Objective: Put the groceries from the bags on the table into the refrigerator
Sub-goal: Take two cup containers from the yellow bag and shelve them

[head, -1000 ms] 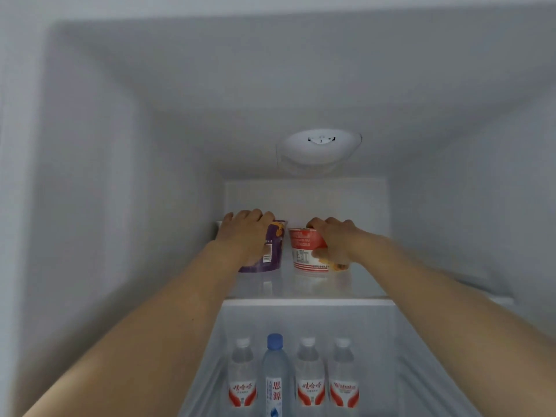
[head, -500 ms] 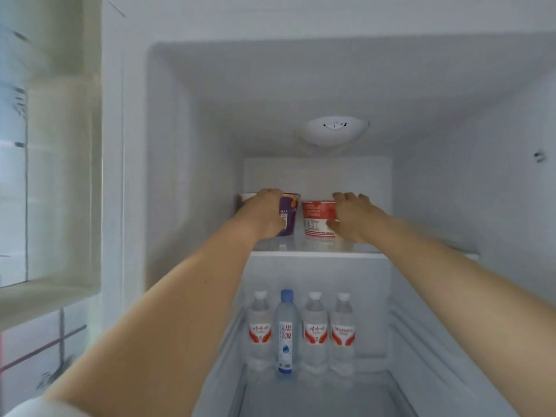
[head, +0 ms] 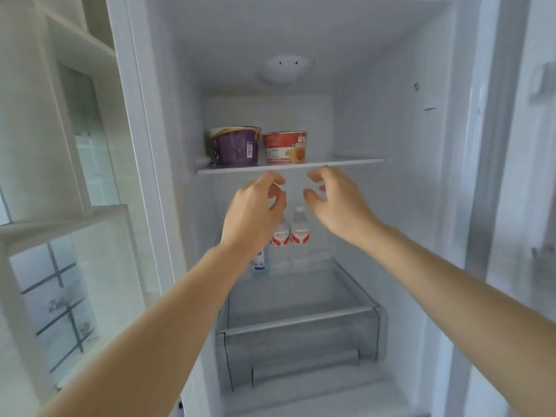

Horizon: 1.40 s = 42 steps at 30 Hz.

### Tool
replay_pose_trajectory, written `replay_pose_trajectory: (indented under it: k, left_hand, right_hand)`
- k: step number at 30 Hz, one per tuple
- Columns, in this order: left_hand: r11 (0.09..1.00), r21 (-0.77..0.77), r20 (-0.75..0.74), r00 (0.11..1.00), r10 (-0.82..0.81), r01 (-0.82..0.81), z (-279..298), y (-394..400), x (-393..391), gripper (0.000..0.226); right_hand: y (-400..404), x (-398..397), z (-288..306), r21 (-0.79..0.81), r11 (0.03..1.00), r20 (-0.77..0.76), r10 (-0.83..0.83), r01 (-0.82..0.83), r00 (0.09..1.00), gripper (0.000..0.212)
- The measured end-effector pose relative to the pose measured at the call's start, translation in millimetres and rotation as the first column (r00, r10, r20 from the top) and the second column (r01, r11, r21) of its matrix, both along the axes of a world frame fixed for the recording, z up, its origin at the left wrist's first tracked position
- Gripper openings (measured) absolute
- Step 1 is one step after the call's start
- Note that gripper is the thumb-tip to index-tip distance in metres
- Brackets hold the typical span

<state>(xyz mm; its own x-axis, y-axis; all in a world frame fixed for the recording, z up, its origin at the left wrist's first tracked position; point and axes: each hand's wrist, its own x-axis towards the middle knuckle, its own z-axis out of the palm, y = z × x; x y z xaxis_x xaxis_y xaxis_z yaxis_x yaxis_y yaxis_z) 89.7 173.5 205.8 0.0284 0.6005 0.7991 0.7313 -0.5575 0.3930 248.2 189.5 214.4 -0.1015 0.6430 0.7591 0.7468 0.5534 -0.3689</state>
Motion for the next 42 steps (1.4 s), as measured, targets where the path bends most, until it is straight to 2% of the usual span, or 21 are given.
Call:
replay_pose_trajectory:
  k: [3,7,14,19,24,28,31,38,42]
  left_hand:
    - [0.997,-0.025,-0.001,0.997,-0.079,0.079,-51.8,-39.6,4.7,0.017]
    - [0.985,-0.115,0.075,0.99,-0.12,0.128,-116.8,-91.1,7.8,0.013]
    - [0.925,-0.333,0.124,0.981,-0.151,0.184,-213.5,-178.4,24.4,0.012]
    - [0.814,-0.518,0.173,0.965,-0.199,0.261,-286.0,-256.1,61.3,0.017]
    - [0.677,-0.672,0.077,0.938,-0.338,0.3,-355.1,-341.7,114.6,0.017]
    - [0.55,-0.762,0.058,0.882,-0.468,0.342,-384.7,-407.1,166.1,0.017]
    - [0.468,-0.805,0.065,0.838,-0.541,0.364,-396.1,-448.1,208.3,0.017]
    - [0.322,-0.86,0.056,0.701,-0.711,0.396,-416.9,-528.3,310.8,0.016]
    - [0.273,-0.876,0.037,0.618,-0.785,0.399,-431.5,-558.5,361.3,0.016]
  right_hand:
    - [-50.9,7.9,-47.2,-0.063,0.997,-0.114,0.038,-0.045,0.993,0.034]
    - [-119.1,24.8,-115.7,-0.179,0.98,-0.225,0.044,-0.086,0.973,0.03]
    - [-223.7,50.1,-222.7,-0.392,0.917,-0.261,-0.037,-0.07,0.965,0.03]
    - [-308.4,76.3,-295.7,-0.552,0.834,-0.294,-0.182,-0.011,0.938,0.03]
    - [-401.0,122.1,-349.9,-0.702,0.71,-0.282,-0.35,0.057,0.893,0.031]
    - [-478.9,172.9,-380.9,-0.746,0.65,-0.245,-0.473,0.147,0.846,0.025]
    - [-540.4,210.1,-399.2,-0.797,0.576,-0.213,-0.553,0.184,0.806,0.028]
    - [-668.9,296.4,-422.6,-0.873,0.419,-0.159,-0.73,0.251,0.665,0.032]
    - [-718.3,345.4,-423.5,-0.879,0.366,-0.131,-0.803,0.307,0.581,0.032]
